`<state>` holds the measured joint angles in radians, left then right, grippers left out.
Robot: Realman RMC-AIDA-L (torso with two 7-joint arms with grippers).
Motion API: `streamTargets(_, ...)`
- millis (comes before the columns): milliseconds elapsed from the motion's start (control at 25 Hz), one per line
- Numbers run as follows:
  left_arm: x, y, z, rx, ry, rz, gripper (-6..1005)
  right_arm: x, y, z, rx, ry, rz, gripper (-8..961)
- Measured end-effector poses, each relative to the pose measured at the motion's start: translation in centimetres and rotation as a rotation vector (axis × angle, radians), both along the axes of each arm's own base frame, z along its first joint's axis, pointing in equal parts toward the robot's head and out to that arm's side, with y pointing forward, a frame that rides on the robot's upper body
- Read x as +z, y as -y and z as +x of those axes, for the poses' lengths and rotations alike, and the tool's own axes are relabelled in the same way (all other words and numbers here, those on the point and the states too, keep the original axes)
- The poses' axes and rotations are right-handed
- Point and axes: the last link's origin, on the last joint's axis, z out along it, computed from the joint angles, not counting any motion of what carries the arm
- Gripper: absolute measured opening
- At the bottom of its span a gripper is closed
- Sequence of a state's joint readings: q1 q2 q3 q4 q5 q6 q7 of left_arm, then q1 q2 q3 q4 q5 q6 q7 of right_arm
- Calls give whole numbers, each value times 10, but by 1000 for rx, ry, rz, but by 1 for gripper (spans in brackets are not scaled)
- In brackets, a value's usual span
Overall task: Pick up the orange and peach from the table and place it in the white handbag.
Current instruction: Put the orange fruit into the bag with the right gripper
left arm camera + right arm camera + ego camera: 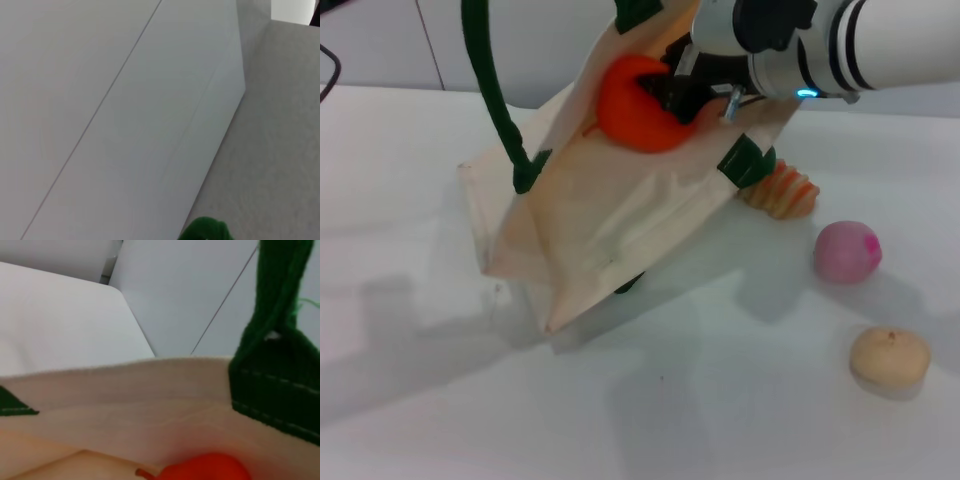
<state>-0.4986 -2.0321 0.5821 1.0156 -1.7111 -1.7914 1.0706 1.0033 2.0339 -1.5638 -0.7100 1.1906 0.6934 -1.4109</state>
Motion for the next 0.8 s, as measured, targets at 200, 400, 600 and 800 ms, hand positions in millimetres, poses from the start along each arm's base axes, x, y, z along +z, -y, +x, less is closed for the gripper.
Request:
streamTargets(200,2,0,2,-5,17,9,120,-3,1,-8,23,21,-22,101)
streamTargets(400,4,-1,2,4,22,13,119,-7,5,-11,29,40,-70,143)
streamTargets(600,7,0,1,6,40,26,120,-7,8,-13,37,41,-91,184)
streamTargets(800,11,1,1,4,58,44,119,-8,19,-20,58,49,-167,375)
